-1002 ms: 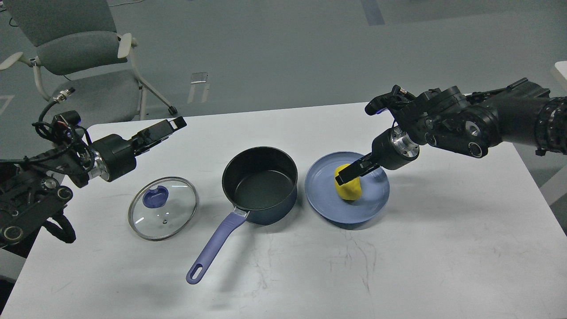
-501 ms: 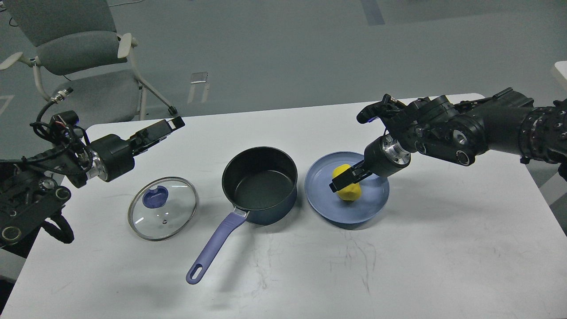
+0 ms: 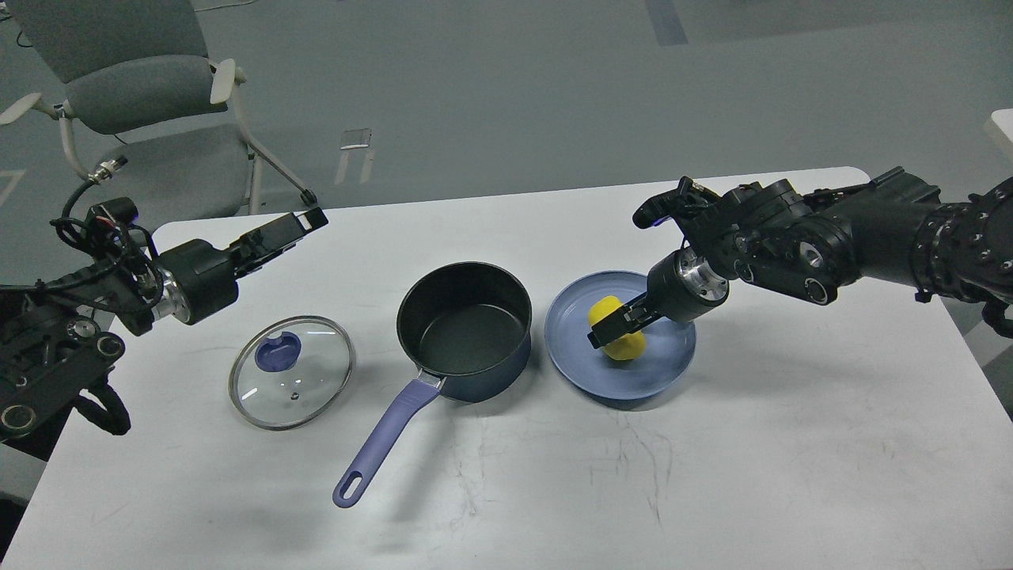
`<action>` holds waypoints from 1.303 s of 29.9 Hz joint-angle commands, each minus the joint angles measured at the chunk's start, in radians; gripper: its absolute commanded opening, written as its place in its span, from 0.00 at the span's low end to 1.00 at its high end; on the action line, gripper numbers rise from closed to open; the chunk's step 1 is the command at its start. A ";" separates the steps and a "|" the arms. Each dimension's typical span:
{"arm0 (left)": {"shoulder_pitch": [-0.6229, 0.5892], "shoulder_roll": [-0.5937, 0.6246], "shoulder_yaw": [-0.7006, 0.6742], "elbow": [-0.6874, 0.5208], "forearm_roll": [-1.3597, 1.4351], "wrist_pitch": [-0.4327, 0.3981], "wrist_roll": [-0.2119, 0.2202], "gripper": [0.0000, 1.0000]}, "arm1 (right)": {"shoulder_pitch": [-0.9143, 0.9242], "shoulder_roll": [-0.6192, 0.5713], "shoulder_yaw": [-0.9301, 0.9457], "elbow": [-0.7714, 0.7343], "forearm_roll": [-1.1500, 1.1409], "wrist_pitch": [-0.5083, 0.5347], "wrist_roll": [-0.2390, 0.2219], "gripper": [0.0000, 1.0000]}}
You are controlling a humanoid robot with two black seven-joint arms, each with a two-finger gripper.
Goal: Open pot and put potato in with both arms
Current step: 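Lift the potato and carry it over the open pot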
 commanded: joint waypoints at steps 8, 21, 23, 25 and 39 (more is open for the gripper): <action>0.000 0.000 0.000 0.000 0.001 0.000 0.000 0.96 | 0.006 -0.007 0.000 0.004 0.000 0.000 0.000 0.39; -0.002 0.001 0.000 -0.002 0.001 0.000 0.000 0.96 | 0.163 -0.087 0.043 0.142 0.019 0.000 0.001 0.39; -0.002 0.001 -0.002 -0.009 -0.001 0.000 0.000 0.96 | 0.180 -0.087 0.052 0.151 0.022 0.000 0.001 0.39; -0.002 0.001 -0.002 -0.014 0.001 0.000 0.000 0.96 | 0.206 -0.078 0.064 0.158 0.037 0.000 0.000 0.39; -0.002 0.003 -0.003 -0.015 0.001 -0.001 0.000 0.96 | 0.276 0.108 0.069 0.069 0.190 0.000 -0.012 0.40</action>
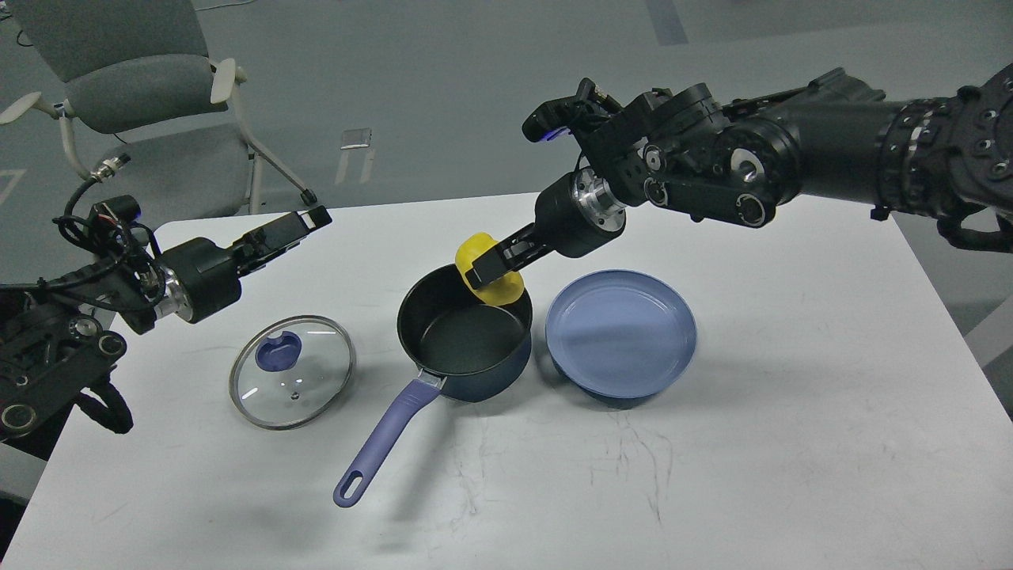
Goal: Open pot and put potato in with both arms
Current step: 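Lift the potato and carry it over the open pot, then lower the potato into the pot and open the right gripper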
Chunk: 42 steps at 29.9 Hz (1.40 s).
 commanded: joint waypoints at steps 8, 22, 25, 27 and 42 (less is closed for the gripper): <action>0.004 0.005 -0.003 -0.015 0.001 0.001 0.000 0.96 | -0.067 0.008 -0.001 -0.087 0.109 0.000 -0.021 0.40; 0.004 0.021 -0.003 -0.023 -0.001 0.001 0.000 0.96 | -0.135 0.008 0.001 -0.104 0.144 0.000 -0.018 0.42; 0.005 0.024 -0.003 -0.026 -0.001 0.001 0.000 0.96 | -0.148 0.008 0.001 -0.102 0.146 0.000 -0.014 0.43; 0.007 0.027 -0.003 -0.026 -0.001 0.001 0.000 0.96 | -0.159 0.008 0.001 -0.102 0.146 0.000 -0.011 0.43; 0.007 0.027 -0.003 -0.026 -0.001 0.001 0.000 0.96 | -0.170 0.008 0.009 -0.096 0.166 0.000 -0.003 0.62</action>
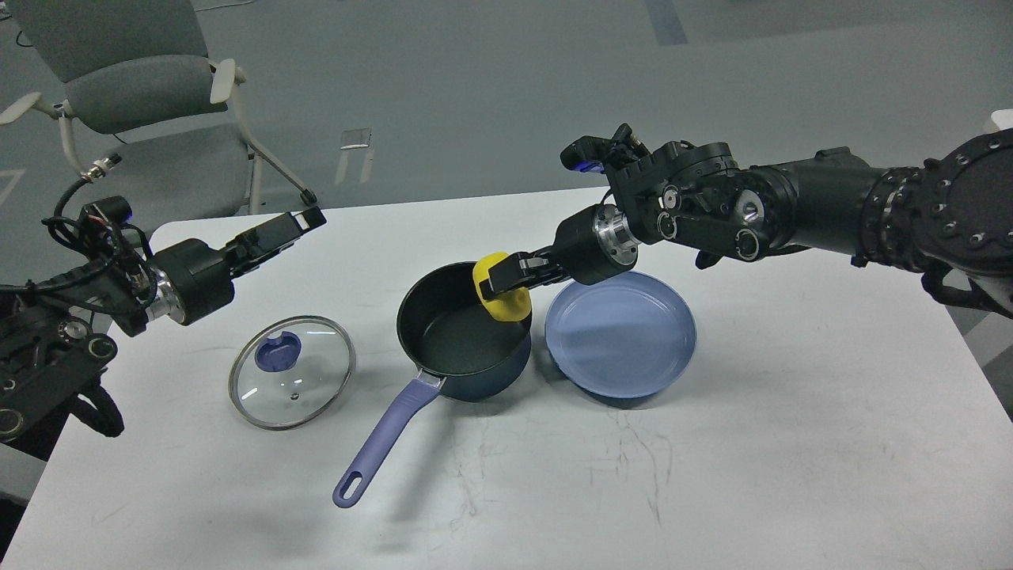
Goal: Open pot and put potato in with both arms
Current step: 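Lower the potato into the pot and open the right gripper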
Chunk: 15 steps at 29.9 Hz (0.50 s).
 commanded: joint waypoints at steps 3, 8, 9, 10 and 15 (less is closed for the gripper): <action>0.000 0.000 0.000 0.000 0.000 0.000 0.000 0.96 | 0.000 0.000 0.001 0.000 0.005 0.000 0.000 0.70; 0.000 0.001 -0.002 0.000 0.000 0.000 0.000 0.96 | 0.001 0.000 0.001 0.000 0.005 0.000 0.002 0.78; 0.000 0.001 0.000 0.000 0.000 0.000 0.000 0.96 | 0.001 0.000 0.001 0.000 0.005 0.000 0.002 0.79; 0.000 0.001 -0.002 0.000 0.000 0.000 0.000 0.96 | 0.001 0.000 0.001 0.000 0.005 0.000 0.002 0.80; 0.000 0.001 -0.002 0.000 0.000 0.000 0.000 0.96 | 0.003 0.000 0.001 -0.001 0.005 0.000 0.003 0.81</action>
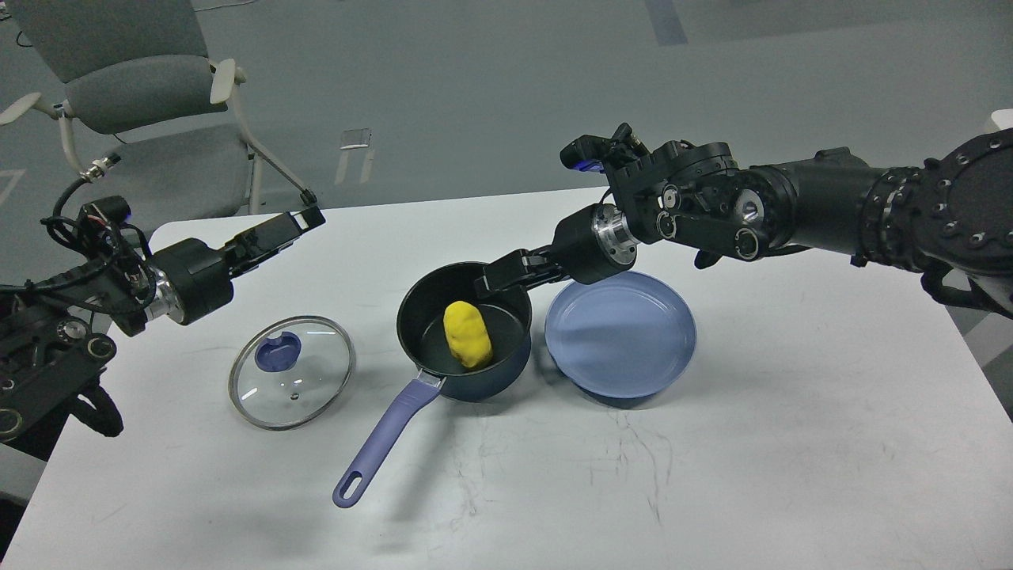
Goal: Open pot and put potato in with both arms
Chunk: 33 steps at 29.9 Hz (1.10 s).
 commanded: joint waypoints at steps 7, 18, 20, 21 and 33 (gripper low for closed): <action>-0.002 0.000 0.000 0.000 0.000 0.000 0.000 0.96 | 0.017 0.000 0.041 -0.009 0.002 0.000 0.000 0.84; -0.011 0.028 0.001 -0.046 0.003 -0.009 0.000 0.96 | 0.023 -0.113 0.159 0.066 0.018 0.000 0.000 0.93; -0.020 0.034 0.003 -0.066 0.003 -0.011 0.000 0.96 | 0.005 -0.184 0.185 0.084 0.018 0.000 0.002 0.95; -0.026 0.035 0.003 -0.077 0.005 -0.011 0.000 0.96 | -0.021 -0.225 0.214 0.092 0.018 0.000 0.005 0.95; -0.094 0.038 0.008 -0.141 0.006 -0.061 0.000 0.96 | -0.403 -0.480 0.673 0.092 0.028 0.000 0.013 0.96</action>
